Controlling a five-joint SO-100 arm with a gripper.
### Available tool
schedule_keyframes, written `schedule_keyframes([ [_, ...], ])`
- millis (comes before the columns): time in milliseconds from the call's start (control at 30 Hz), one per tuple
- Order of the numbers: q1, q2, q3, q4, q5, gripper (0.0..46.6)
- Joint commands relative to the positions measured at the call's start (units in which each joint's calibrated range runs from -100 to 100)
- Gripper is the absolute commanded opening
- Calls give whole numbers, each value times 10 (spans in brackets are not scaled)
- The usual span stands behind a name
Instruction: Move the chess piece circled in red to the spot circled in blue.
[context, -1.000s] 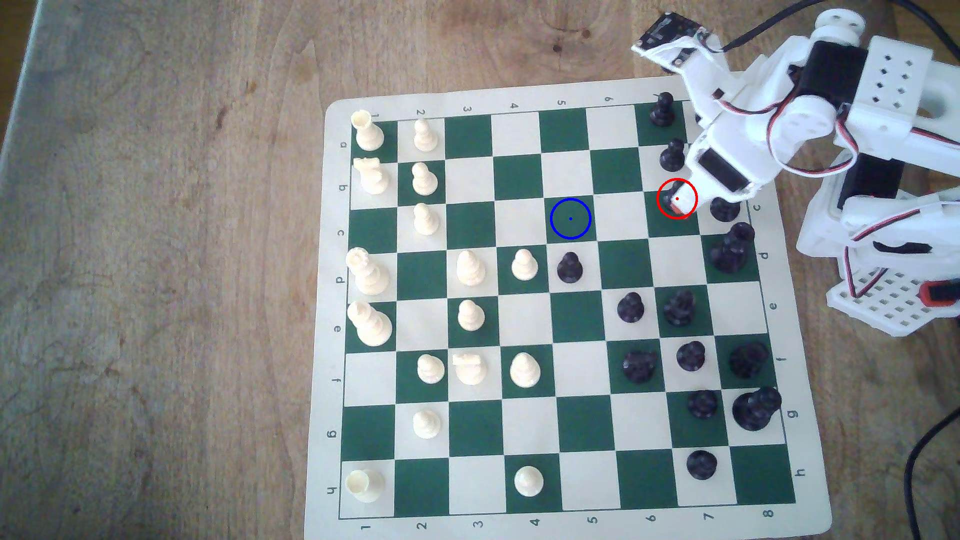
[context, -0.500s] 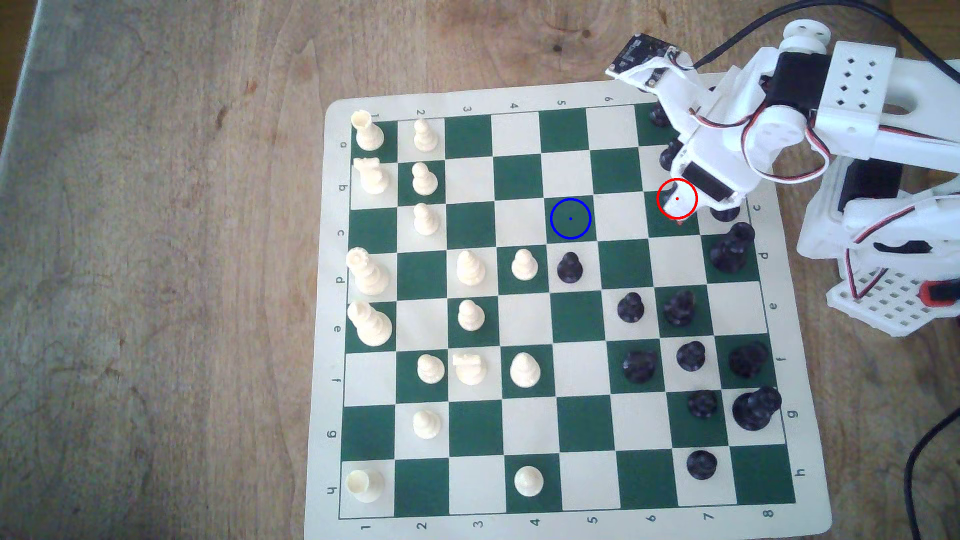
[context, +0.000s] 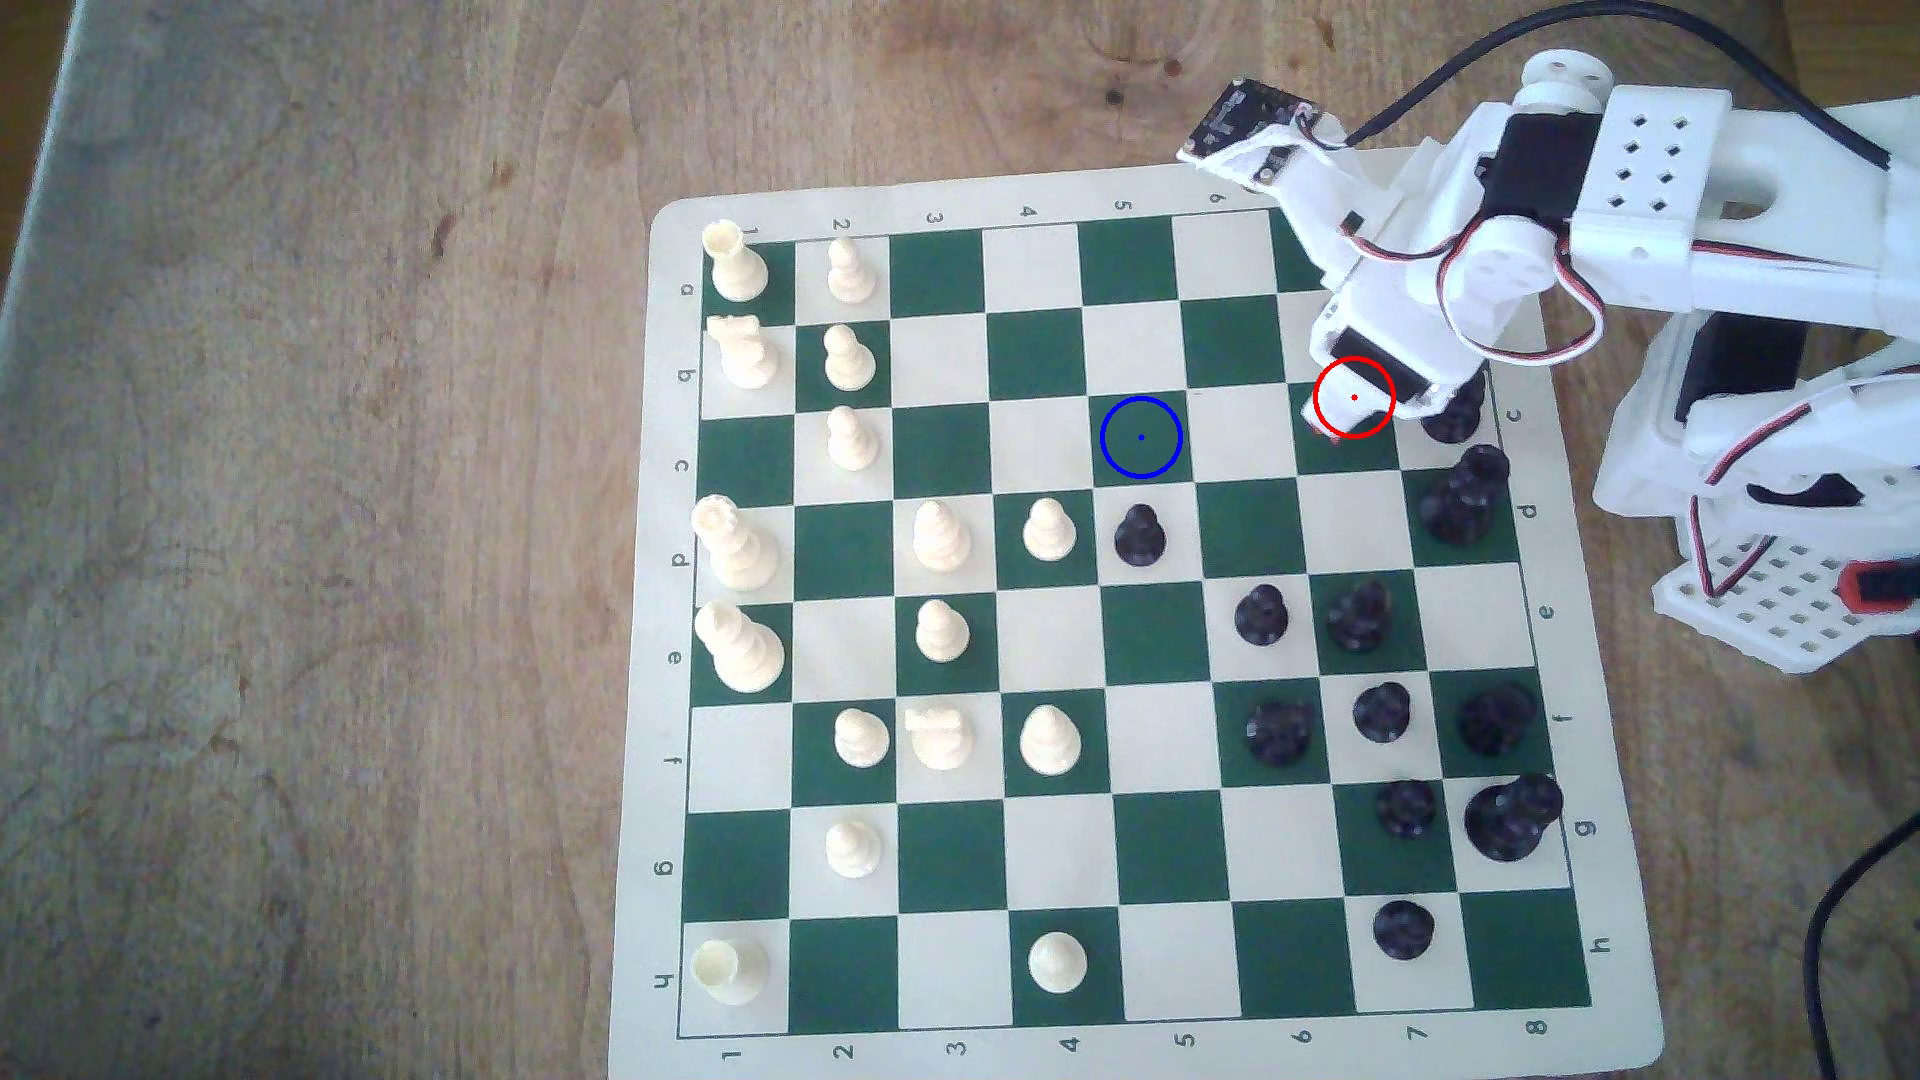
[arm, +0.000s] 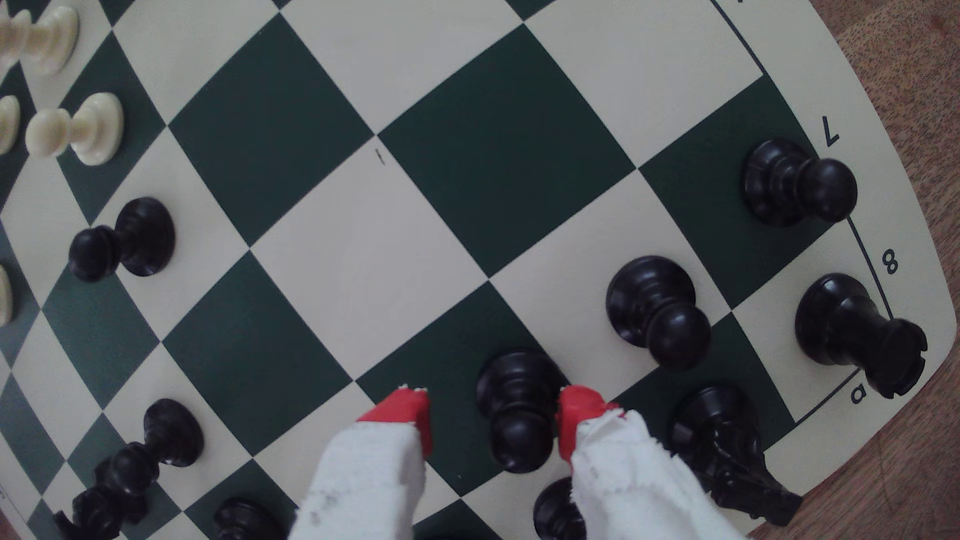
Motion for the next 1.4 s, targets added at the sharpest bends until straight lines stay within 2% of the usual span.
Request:
schedule_keyframes([
  [0,-1,1,-27,-6,3,88],
  [67,-2,1,-25,-6,3,45],
  [100,-2,-1,-22,-6,4,3],
  [367,-9,-9,-21,-3,5,3],
  [667,-44,-14,-128,35,6,3],
  [967,-90,184,-288,-13,3,3],
  [1367,-90,284,-370,-20,7,3],
])
